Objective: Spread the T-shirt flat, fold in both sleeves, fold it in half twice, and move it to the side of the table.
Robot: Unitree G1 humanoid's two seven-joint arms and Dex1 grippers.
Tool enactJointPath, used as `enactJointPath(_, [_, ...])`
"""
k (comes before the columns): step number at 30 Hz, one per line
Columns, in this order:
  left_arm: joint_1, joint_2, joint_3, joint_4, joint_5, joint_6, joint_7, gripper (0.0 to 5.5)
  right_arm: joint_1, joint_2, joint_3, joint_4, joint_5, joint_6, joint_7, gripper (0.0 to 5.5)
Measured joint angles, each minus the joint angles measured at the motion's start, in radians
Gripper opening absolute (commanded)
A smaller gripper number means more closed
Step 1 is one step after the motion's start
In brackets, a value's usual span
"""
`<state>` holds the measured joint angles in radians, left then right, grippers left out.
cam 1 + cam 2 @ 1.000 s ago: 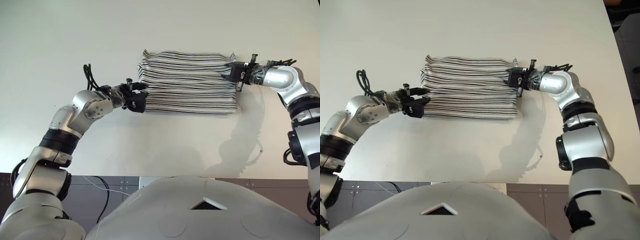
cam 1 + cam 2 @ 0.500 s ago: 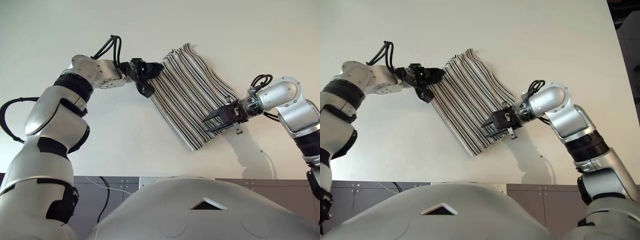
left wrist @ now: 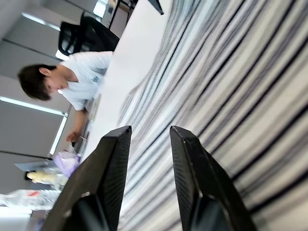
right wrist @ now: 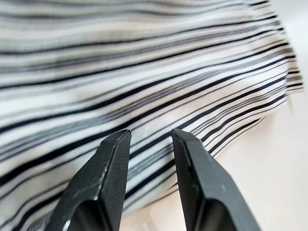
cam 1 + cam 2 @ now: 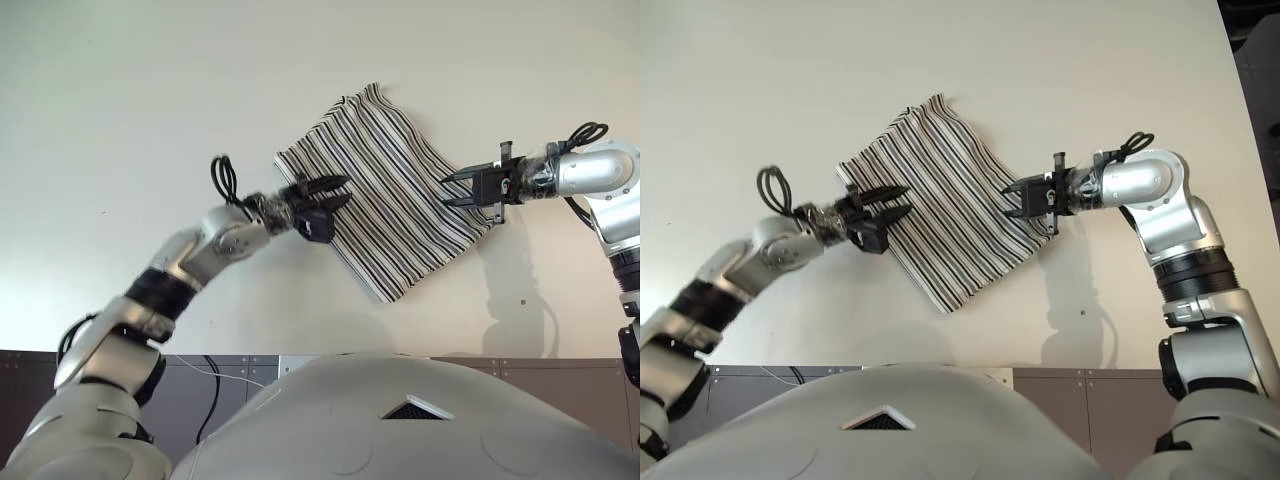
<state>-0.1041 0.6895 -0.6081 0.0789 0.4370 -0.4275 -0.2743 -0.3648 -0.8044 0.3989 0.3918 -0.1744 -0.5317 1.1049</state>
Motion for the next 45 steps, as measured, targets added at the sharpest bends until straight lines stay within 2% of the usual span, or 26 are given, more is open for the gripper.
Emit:
enactJointPath(3, [0.03,-0.022,0.014,-0.078,0.045,0.148,-0.091,1.46,0.001,-0.032,0.017,0.053,-0.061,-0.16,-0.041,1.53])
enactJointPath(6, [0.011,-0.017,0.02,-0.075,0.08,0.144,-0.122,1.46,0.028,-0.042,0.026,0.012,-0.034,-0.167,-0.015,1.53])
enactJointPath(10, [-0.111,0.068,0.023,0.086,0.104,-0.041,-0.151,1.46,0.112,-0.022,0.059,-0.144,0.081,-0.049,0.054,1.53])
enactJointPath(14, [-0.31,0.096,0.005,0.373,0.168,-0.267,-0.139,1.46,0.127,0.075,0.103,-0.283,0.123,0.143,0.084,1.53])
enactJointPath(18, [-0.398,0.119,0.019,0.554,0.213,-0.419,-0.061,1.46,0.122,0.139,0.058,-0.355,0.192,0.273,0.056,1.53])
enactJointPath(21, [-0.293,0.211,0.124,0.404,0.019,-0.494,-0.075,1.46,0.152,0.078,-0.06,-0.445,0.273,0.299,0.047,1.53])
enactJointPath(24, [-0.153,0.285,0.213,0.222,-0.113,-0.467,-0.116,1.46,0.277,-0.014,-0.161,-0.53,0.301,0.305,0.037,1.53])
enactJointPath(29, [0.069,0.397,0.297,0.192,-0.036,-0.448,-0.126,1.46,0.458,-0.058,-0.238,-0.617,0.292,0.284,-0.014,1.53])
enactJointPath(32, [0.156,0.368,0.283,0.225,0.074,-0.466,-0.045,1.46,0.468,-0.059,-0.248,-0.616,0.269,0.286,-0.041,1.53])
enactJointPath(37, [0.163,0.318,0.271,0.232,0.198,-0.481,0.086,1.46,0.435,-0.055,-0.225,-0.577,0.235,0.261,-0.047,1.53])
enactJointPath(45, [0.308,0.338,0.25,0.063,0.135,-0.535,0.052,1.46,0.466,-0.055,-0.227,-0.585,0.216,0.244,-0.069,1.53])
